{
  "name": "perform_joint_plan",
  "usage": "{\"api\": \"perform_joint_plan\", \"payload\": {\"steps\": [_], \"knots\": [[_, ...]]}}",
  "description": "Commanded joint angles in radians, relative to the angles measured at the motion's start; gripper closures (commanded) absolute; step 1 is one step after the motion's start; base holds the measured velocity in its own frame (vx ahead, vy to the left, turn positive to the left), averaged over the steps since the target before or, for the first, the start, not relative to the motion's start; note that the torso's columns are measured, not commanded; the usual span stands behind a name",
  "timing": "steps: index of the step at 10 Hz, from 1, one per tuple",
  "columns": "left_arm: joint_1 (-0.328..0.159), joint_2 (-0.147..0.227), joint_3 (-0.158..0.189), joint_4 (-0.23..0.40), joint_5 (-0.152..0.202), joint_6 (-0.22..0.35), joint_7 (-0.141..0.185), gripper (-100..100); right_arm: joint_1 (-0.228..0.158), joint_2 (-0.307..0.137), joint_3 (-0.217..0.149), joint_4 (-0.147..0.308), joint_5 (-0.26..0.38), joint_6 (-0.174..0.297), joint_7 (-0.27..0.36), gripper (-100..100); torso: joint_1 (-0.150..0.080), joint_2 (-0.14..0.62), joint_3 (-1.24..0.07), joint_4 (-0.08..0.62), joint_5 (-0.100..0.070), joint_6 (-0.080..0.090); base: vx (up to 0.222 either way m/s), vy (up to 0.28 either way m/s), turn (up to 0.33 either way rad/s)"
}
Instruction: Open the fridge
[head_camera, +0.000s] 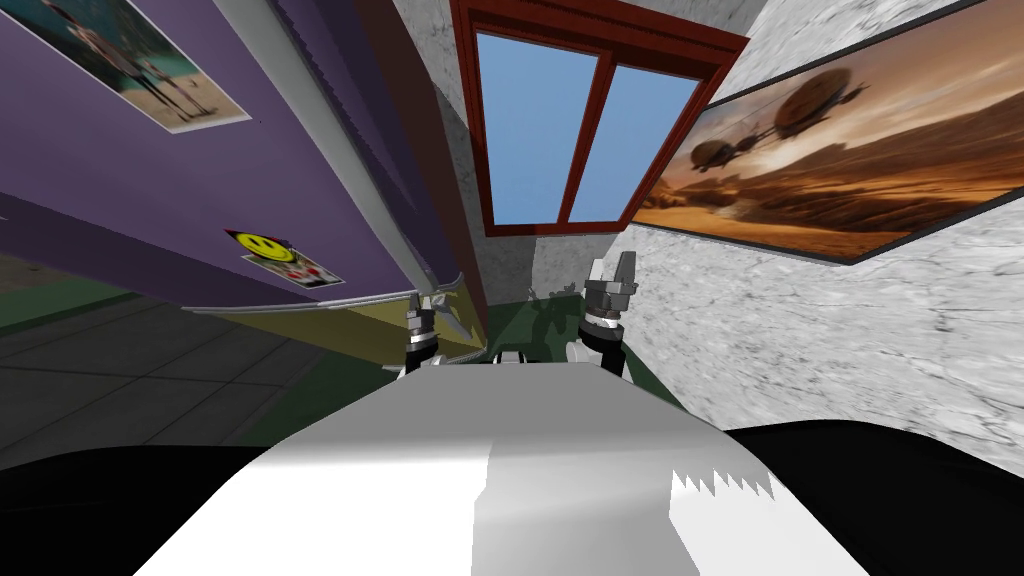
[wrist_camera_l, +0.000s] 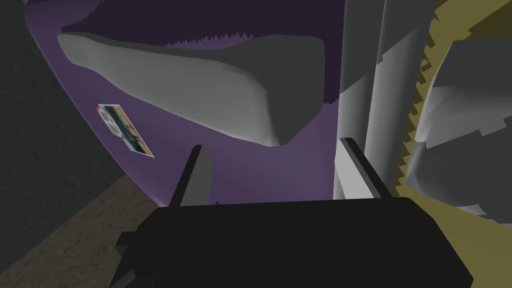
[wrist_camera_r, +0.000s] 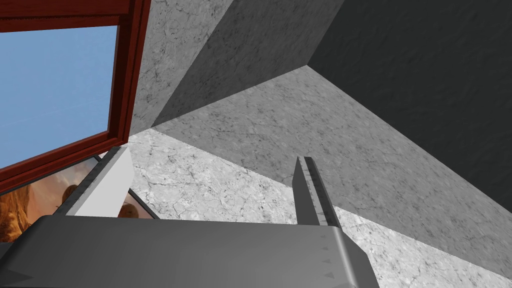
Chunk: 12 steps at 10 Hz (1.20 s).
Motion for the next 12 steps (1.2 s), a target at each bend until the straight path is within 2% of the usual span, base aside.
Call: {"api": "perform_joint_plan", "payload": {"steps": [1, 3, 4, 8, 9, 10, 12], "knots": [[0.0, 0.054, 0.001, -0.009, -0.001, 0.009, -0.001, -100, 0.0, 0.0, 0.0, 0.0, 0.0, 0.0, 0.0, 0, 0.002, -0.002, -0.001, -0.001, 0.001, 0.0, -0.007, -0.013, -0.004], [-0.001, 0.047, 0.004, -0.035, -0.007, 0.049, -0.005, -100, 0.0, 0.0, 0.0, 0.0, 0.0, 0.0, 0.0, 0, -0.001, -0.001, 0.0, 0.0, 0.0, 0.0, -0.008, -0.035, -0.004], [-0.002, 0.057, 0.005, -0.046, -0.009, 0.065, -0.006, -100, 0.0, 0.0, 0.0, 0.0, 0.0, 0.0, 0.0, 0, -0.001, 0.0, 0.0, 0.0, 0.0, 0.0, -0.012, -0.042, -0.003], [-0.005, -0.023, 0.007, -0.058, -0.014, 0.1, -0.009, -100, 0.0, 0.0, 0.0, 0.0, 0.0, 0.0, 0.0, 0, 0.001, 0.0, 0.0, 0.0, 0.0, 0.0, -0.008, -0.025, -0.001], [-0.004, -0.01, 0.007, -0.059, -0.013, 0.099, -0.008, -100, 0.0, 0.0, 0.0, 0.0, 0.0, 0.0, 0.0, 0, 0.001, 0.0, 0.0, 0.0, 0.0, 0.0, 0.0, 0.0, 0.0], [-0.004, -0.007, 0.012, -0.093, -0.009, 0.135, -0.007, -100, 0.0, 0.0, 0.0, 0.0, 0.0, 0.0, 0.0, 0, 0.001, 0.0, 0.0, 0.0, 0.0, 0.0, 0.034, 0.0, 0.002], [-0.004, -0.003, 0.016, -0.118, -0.005, 0.161, -0.006, -100, 0.0, 0.0, 0.0, 0.0, 0.0, 0.0, 0.0, 0, 0.0, -0.002, -0.001, -0.001, 0.0, 0.0, 0.044, 0.0, 0.001]]}}
